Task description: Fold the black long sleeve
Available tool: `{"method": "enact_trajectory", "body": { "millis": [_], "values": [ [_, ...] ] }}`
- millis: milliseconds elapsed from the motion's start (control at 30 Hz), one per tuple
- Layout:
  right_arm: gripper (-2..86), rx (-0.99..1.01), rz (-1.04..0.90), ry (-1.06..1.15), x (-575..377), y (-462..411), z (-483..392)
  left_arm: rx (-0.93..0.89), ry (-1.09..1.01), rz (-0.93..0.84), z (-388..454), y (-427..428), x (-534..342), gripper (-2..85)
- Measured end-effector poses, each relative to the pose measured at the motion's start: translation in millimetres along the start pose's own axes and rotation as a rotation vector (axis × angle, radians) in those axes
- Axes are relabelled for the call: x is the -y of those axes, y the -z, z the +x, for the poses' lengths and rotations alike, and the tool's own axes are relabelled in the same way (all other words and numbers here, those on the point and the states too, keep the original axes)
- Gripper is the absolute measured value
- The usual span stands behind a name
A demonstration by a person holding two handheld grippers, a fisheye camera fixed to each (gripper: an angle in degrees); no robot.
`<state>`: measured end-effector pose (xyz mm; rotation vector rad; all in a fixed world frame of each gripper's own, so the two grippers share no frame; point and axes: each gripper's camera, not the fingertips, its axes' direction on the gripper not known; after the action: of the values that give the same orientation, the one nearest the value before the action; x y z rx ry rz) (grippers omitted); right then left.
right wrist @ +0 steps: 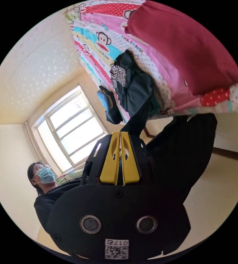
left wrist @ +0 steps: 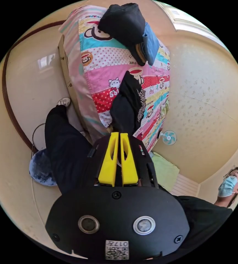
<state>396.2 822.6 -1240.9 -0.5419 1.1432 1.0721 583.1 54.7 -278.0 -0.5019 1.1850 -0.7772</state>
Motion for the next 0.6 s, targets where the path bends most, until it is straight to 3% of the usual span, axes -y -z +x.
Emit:
{"method": "enact_trajectory", "body": {
  "millis": [300,400,500,600],
  "values": [
    [1.1,-0.064,0.06,0.318,211,-78,-133,-0.083,-0.267,0.056,129,-59,200,0.7],
    [2.8,-0.137,0.196,0.271,288,-108,-132,-0.001,-0.285,0.07,149,-103,273,8.5],
    [5.2,-0.301,0.279,0.2,318,-132,-116,0.005,-0.238,0.063,142,-129,309,11.7],
    [7.6,-0.532,0.177,0.277,309,-177,-94,0.09,-0.293,0.035,129,-143,299,13.0]
  ]
}}
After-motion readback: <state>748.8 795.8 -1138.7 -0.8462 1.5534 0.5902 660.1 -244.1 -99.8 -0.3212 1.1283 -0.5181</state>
